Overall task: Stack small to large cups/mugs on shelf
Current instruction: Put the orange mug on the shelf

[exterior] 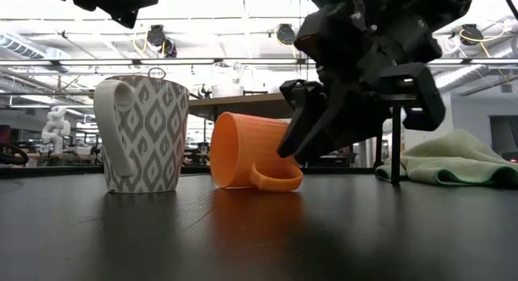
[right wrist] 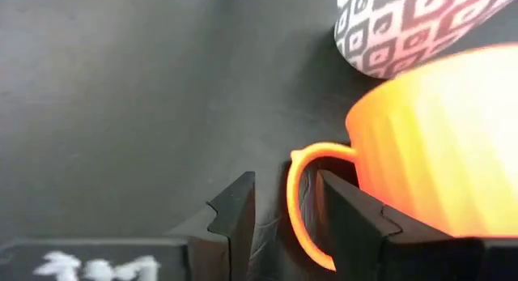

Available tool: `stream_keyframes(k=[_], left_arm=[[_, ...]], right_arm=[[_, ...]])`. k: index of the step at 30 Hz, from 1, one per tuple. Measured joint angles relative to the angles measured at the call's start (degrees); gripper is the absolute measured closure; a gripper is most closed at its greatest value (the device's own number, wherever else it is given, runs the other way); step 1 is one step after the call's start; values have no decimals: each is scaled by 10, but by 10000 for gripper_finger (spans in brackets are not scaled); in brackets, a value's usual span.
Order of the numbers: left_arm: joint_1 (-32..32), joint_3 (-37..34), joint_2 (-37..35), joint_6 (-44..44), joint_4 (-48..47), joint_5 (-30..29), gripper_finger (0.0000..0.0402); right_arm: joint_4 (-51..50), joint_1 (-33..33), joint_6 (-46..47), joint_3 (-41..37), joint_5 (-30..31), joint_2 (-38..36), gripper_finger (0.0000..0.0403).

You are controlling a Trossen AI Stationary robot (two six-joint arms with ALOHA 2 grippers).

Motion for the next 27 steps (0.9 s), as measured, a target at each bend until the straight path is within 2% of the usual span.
stream_keyframes(k=[9, 17, 21, 27], left_arm=[[0, 0, 0, 2, -10, 3, 357], [0, 0, 0, 6, -12, 3, 357], [0, 0, 0, 6, -18, 3, 357], [0, 0, 0, 5, -28, 4, 357]], right_arm=[[1, -16, 4, 0, -3, 32, 277], [1, -16, -2, 1, -3, 32, 280], [5, -16, -12, 2, -4, 39, 309], [12, -16, -24, 34, -32, 81, 384]])
